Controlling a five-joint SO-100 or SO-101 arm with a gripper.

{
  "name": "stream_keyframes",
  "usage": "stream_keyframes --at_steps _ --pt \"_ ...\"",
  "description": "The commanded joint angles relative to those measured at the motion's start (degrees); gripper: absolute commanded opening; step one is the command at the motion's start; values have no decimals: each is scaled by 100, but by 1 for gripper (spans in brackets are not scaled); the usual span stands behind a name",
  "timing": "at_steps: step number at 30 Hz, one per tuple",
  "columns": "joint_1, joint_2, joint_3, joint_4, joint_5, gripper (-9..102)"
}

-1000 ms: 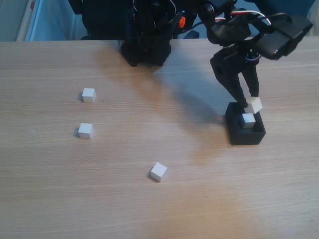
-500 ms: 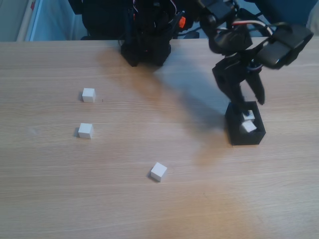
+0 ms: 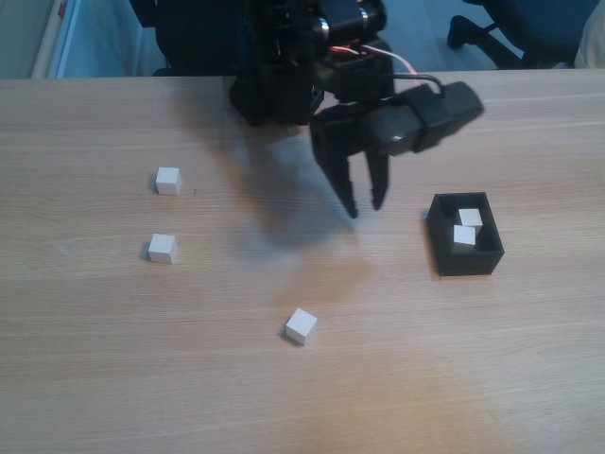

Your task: Pick blocks and place them in the box.

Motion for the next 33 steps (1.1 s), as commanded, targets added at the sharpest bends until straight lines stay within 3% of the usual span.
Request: stream_keyframes --at_steps 1,8,22,33 --pt "483 659 448 -290 -773 6" --pt "721 545 694 -1222 -1336 14" --pt "1318 -1600 369 -3718 -1837 18" --pt "1951 -2804 -562 -3647 -2751 19"
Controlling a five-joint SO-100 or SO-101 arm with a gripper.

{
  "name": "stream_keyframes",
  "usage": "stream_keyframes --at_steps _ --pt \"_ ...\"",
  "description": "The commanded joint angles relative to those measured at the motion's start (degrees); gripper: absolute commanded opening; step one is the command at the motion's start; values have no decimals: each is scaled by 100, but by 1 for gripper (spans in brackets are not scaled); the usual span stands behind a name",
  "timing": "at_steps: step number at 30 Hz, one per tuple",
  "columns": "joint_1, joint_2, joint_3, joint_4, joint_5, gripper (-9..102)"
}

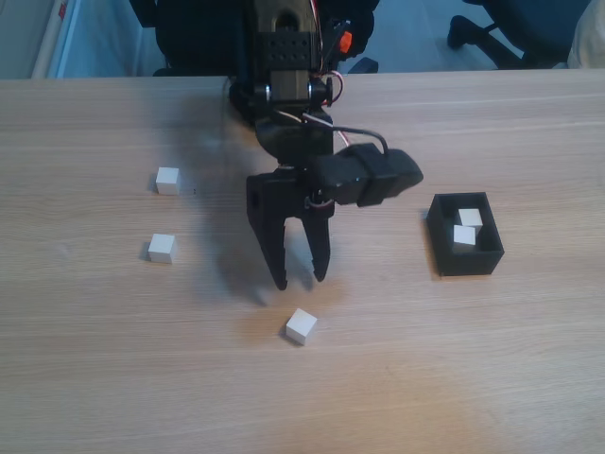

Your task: Pick blocks and place them in the box.

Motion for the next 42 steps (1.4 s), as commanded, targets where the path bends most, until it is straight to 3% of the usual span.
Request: stream_keyframes --at_steps 1,19,42 --pt "158 -211 -624 202 -246 19" --pt "220 -1178 -1872 1230 -765 19" --pt "97 -2232 -3041 1441 -668 17"
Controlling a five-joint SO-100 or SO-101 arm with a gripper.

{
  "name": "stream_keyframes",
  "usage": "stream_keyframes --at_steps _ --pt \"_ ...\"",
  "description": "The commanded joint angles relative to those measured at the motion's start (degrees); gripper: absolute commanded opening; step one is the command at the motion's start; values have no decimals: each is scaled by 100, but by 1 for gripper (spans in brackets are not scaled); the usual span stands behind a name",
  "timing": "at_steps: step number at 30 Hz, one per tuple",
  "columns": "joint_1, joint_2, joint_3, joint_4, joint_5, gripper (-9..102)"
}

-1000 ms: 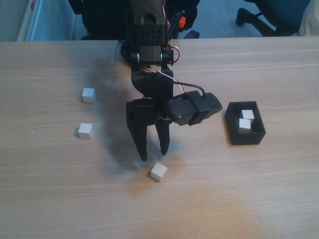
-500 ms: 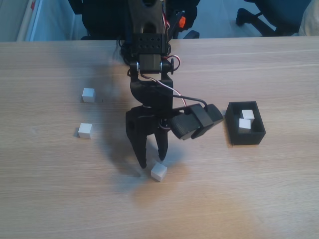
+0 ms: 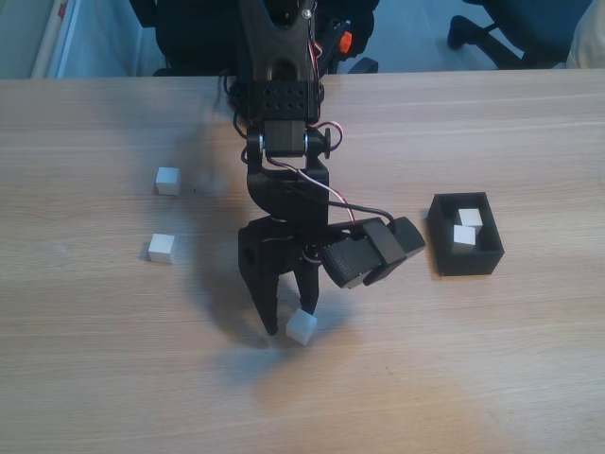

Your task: Pick blocks and place them in the box.

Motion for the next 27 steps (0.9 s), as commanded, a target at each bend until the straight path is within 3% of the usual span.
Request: stream_keyframes --at_steps 1,19,27 --pt "-105 18 -325 18 97 17" --pt "-246 -299 -510 0 202 14" --pt "-185 -343 -545 281 105 5"
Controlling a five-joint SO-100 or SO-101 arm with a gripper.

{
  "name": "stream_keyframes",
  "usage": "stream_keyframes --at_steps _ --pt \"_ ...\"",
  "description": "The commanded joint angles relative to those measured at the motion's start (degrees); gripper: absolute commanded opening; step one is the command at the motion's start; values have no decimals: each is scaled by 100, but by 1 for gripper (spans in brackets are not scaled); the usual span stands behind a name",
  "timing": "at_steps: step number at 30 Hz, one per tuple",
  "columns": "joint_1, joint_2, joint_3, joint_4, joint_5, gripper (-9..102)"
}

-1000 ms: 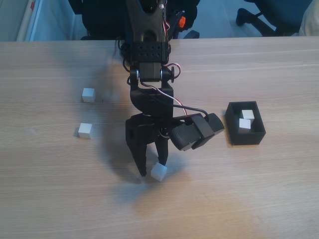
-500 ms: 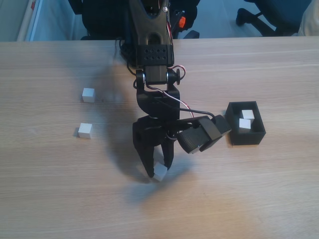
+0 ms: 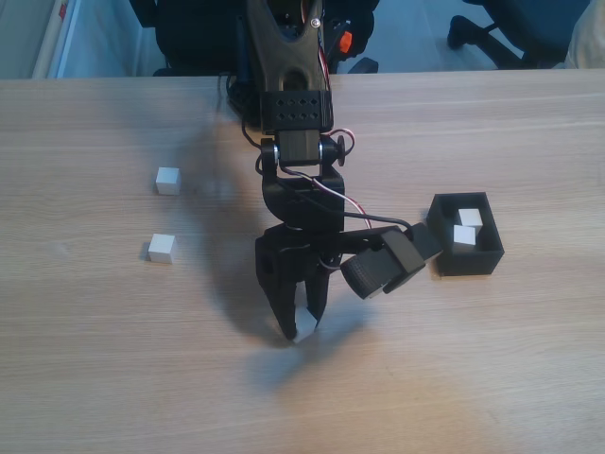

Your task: Pick blocks and place them in the box.

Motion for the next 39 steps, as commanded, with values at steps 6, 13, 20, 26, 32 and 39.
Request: stream_keyframes --at_steps 6,13,20,26,32,39 --pt "114 158 -158 185 18 0" --pt "-62 1028 193 598 229 0" --pt "-861 2487 211 2127 1942 2" --pt "-1846 3533 202 3480 3489 1" --pt "-2988 3753 26 3858 5062 0" --pt "-3683 2988 -562 3331 5713 0"
